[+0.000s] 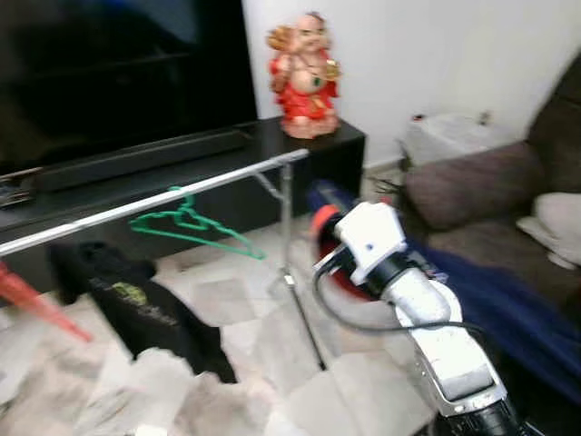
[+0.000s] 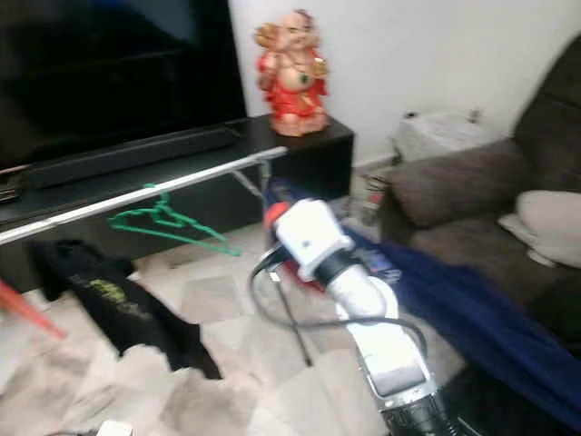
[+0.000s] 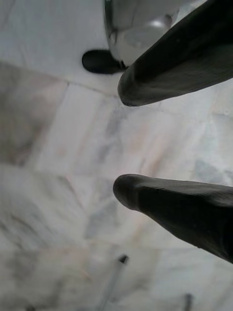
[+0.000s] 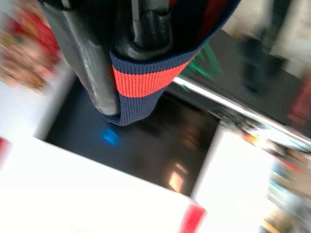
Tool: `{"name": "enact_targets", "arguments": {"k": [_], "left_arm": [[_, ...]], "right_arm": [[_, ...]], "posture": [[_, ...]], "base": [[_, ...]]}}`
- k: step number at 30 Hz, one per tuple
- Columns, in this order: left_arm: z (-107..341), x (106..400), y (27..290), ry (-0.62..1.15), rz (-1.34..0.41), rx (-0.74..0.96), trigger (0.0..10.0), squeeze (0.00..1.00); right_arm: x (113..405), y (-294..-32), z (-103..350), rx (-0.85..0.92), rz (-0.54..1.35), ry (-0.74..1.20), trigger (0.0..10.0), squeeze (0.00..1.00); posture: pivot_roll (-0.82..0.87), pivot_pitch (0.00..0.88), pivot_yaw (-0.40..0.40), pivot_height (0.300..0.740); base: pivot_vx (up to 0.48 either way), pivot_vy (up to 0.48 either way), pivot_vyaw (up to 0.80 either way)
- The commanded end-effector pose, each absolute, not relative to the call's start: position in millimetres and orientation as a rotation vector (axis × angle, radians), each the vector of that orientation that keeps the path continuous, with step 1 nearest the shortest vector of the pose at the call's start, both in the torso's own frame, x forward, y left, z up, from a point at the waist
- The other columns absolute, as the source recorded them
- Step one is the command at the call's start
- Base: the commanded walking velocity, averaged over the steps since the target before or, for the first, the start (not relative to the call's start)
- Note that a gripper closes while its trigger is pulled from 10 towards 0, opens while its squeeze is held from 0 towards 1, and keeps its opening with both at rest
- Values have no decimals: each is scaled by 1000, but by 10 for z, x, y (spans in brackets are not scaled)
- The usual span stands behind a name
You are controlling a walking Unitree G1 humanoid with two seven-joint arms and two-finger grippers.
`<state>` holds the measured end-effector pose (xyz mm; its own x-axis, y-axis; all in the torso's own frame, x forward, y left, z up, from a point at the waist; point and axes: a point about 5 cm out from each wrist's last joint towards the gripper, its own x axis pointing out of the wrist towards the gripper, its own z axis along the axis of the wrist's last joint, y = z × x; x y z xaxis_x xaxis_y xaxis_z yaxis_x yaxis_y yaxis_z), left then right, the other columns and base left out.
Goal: Hang hanger
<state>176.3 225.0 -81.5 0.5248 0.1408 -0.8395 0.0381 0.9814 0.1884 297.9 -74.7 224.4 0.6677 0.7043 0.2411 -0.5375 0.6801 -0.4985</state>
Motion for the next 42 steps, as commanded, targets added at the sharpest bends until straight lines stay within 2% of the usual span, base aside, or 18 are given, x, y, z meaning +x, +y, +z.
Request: {"name": "enact_targets", "arguments": {"k": [1,8,12,13,14,15,18,20,26,31,32,34,36,38,42], "left_arm": [[-849,1663,2307,1053,87,179,10000,0],[-846,1673,2305,1052,83,180,10000,0],[-846,1674,2303,1052,83,179,10000,0],[-846,1675,2301,1052,84,178,10000,0],[-846,1675,2301,1052,84,178,10000,0],[-846,1676,2299,1052,85,178,10000,0],[-843,1677,2303,1045,92,181,10000,0],[-841,1679,2308,1037,107,182,10000,0],[-820,1685,2335,963,226,123,10000,0],[-711,1823,2368,806,293,96,10000,0],[-411,2203,2448,596,270,141,10000,0],[-177,2410,2413,434,226,170,10000,0],[-137,2431,2392,403,219,170,10000,0],[76,2486,2295,264,213,160,10000,0],[183,2454,2186,181,183,169,10000,0]], "right_arm": [[2909,-735,2240,-392,805,-433,10000,0],[2948,-869,2108,-411,806,-346,10000,0],[3028,-1007,2023,-359,710,-284,10000,0],[3135,-1181,1886,-276,559,-207,10000,0],[3135,-1181,1886,-276,559,-207,10000,0],[3182,-1282,1793,-223,476,-156,10000,0],[3256,-1581,1407,16,217,38,10000,0],[3226,-1624,1246,146,180,89,10000,0],[3173,-1709,928,173,84,199,10000,0],[3126,-1722,730,204,47,252,10000,0],[3111,-1726,614,204,25,298,10000,0],[3093,-1701,552,202,19,319,10000,0],[3091,-1693,543,207,15,319,10000,0],[3072,-1695,515,232,-8,319,10000,0],[3039,-1708,463,216,-13,327,10000,0]], "posture": [[-78,0,103,740],[-79,0,103,740],[-76,0,102,740],[-75,0,99,740],[-75,0,99,740],[-70,0,100,740],[-63,0,103,740],[-61,0,103,740],[-52,0,107,740],[-23,0,101,740],[-10,0,106,740],[-4,0,113,740],[-8,0,116,740],[-8,0,112,740],[-14,0,115,740]], "base": [[0,0,800],[0,0,800],[0,0,342],[0,0,0],[0,0,0],[0,0,0],[0,0,0],[0,0,0],[0,0,0],[0,0,0],[0,0,0],[0,0,0],[0,0,0],[0,0,0],[0,0,0]]}}
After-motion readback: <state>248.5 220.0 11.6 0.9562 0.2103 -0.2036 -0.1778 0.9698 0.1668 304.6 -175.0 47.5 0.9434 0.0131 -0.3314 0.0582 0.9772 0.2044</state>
